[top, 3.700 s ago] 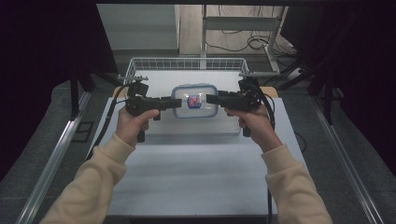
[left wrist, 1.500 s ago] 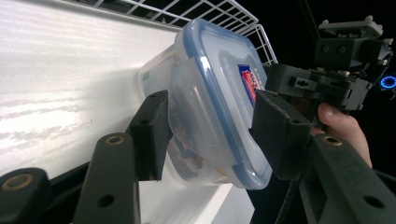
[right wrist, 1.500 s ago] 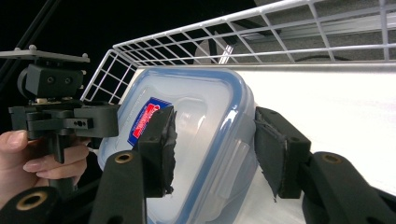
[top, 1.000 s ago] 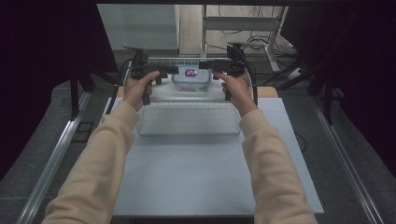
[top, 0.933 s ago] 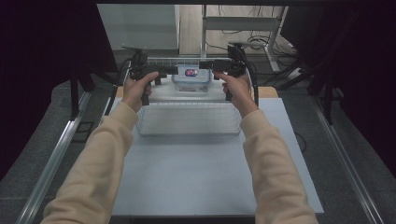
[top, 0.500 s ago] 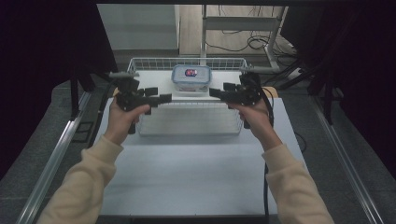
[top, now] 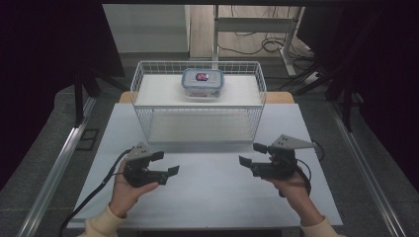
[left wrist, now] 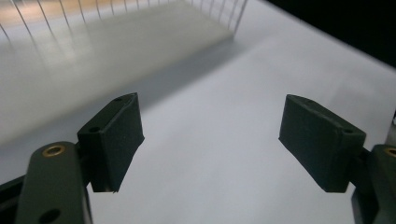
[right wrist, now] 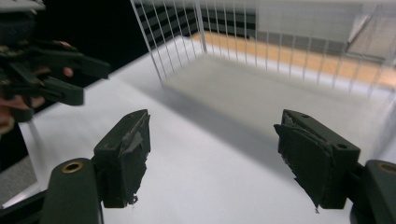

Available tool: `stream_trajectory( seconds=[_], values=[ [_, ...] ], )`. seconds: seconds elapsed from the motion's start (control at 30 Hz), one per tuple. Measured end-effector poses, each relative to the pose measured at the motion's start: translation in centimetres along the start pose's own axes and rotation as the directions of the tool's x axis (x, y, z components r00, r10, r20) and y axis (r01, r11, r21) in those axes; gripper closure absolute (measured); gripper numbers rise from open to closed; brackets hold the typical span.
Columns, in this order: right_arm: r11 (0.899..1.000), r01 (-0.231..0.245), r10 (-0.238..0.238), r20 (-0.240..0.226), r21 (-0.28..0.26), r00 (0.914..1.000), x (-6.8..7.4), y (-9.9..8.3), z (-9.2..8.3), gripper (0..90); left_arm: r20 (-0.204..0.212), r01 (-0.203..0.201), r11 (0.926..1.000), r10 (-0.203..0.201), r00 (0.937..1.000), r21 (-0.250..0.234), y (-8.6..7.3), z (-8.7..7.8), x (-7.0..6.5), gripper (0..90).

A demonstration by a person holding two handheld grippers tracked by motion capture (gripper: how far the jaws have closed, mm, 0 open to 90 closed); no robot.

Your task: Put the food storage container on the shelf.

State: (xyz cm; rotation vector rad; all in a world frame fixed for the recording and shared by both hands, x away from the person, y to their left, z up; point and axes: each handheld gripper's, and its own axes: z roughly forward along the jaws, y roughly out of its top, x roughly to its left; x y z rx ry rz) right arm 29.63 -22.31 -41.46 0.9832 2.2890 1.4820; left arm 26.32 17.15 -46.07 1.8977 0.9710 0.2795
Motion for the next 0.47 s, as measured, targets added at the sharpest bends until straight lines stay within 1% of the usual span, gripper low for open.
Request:
stream_trajectory(
  seconds=[0.03,0.1,0.13,0.17,0.23,0.3,0.37,0.47],
  values=[
    [1.0,0.0,0.0,0.0,0.0,1.0,0.0,0.0,0.0,25.3,0.002,-0.001,0.9999,0.001,1.0,0.017,-0.5,0.1,-0.1,20.1],
    [1.0,-0.009,0.009,0.012,0.017,0.9999,-0.2,-1.8,0.3,25.3,-0.016,-0.001,0.9994,0.002,0.9999,0.033,-1.3,0.2,-0.2,20.0],
    [0.999,-0.018,0.017,0.012,0.033,0.9998,-0.3,-2.5,0.5,25.3,-0.024,-0.01,0.9991,0.01,0.9997,0.041,-1.5,0.3,-0.3,19.6],
    [0.998,-0.034,0.033,0.014,0.055,0.9994,-0.6,-3.3,1.0,25.3,-0.025,0.001,0.9993,0.0,0.9997,0.038,-1.6,0.4,-0.2,19.9],
    [0.998,-0.036,0.035,0.017,0.059,0.9992,-0.7,-3.5,1.2,25.3,-0.027,0.005,0.9994,-0.004,0.9996,0.035,-1.6,0.4,-0.2,19.9],
    [0.998,-0.033,0.032,0.012,0.06,0.9994,-0.7,-3.6,1.4,25.0,-0.031,0.001,0.9995,0.0,0.9995,0.031,-1.6,0.4,-0.2,19.9],
    [0.999,-0.008,0.008,0.016,0.047,0.9998,-0.5,-3.6,1.3,23.4,-0.037,0.003,0.9997,-0.002,0.9993,0.023,-1.7,0.3,-0.1,20.0],
    [0.999,-0.004,0.003,0.021,0.039,0.9998,-0.5,-3.7,1.2,23.0,-0.039,0.011,0.9997,-0.01,0.9992,0.022,-1.8,0.3,0.1,19.9]
  ],
)
